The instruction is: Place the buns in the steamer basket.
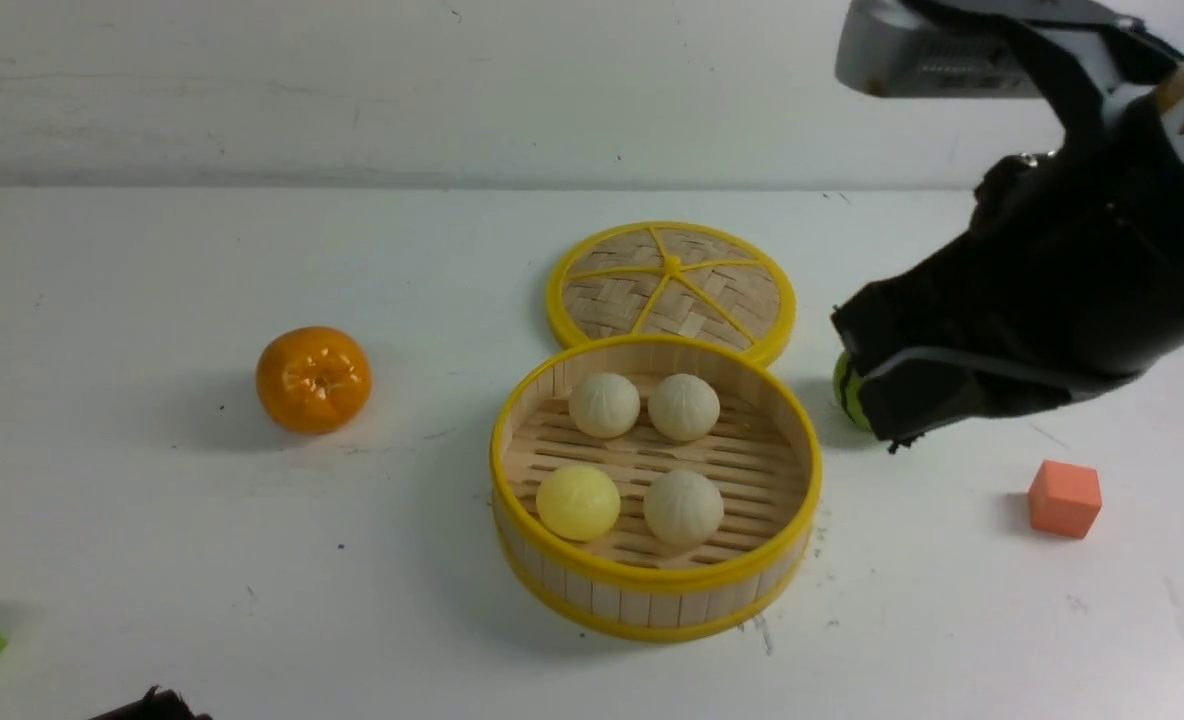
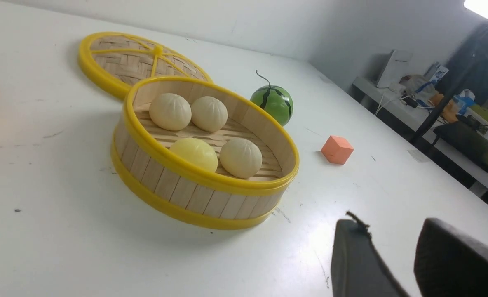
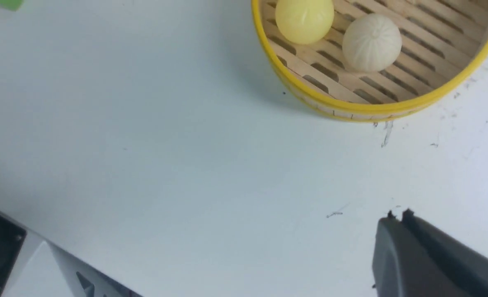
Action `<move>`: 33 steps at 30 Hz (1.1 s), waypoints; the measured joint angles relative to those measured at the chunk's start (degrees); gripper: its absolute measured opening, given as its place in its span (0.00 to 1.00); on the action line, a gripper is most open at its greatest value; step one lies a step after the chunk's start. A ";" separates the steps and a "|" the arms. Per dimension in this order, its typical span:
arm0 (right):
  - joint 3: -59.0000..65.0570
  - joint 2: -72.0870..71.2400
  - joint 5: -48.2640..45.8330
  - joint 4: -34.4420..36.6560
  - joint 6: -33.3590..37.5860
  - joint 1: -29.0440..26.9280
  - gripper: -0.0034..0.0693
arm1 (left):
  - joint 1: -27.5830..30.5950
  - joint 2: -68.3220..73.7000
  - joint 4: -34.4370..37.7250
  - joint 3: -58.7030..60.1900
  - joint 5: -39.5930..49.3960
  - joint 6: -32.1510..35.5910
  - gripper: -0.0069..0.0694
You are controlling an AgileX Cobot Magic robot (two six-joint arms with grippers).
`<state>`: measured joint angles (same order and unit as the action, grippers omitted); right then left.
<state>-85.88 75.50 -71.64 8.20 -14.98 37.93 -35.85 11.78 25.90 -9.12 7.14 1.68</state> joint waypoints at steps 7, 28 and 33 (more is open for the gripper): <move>0.00 -3.98 -0.46 0.34 -0.95 0.30 0.02 | 0.00 0.00 0.00 0.00 0.00 0.00 0.38; 80.36 -73.93 47.14 -11.75 7.23 -32.09 0.02 | 0.00 0.00 0.00 0.00 0.05 0.00 0.40; 87.37 -76.03 52.84 -10.39 7.23 -36.83 0.02 | 0.00 0.00 0.00 0.00 0.05 0.00 0.40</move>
<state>1.48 -0.53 -18.80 -2.19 -7.75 1.10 -35.85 11.78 25.90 -9.12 7.19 1.68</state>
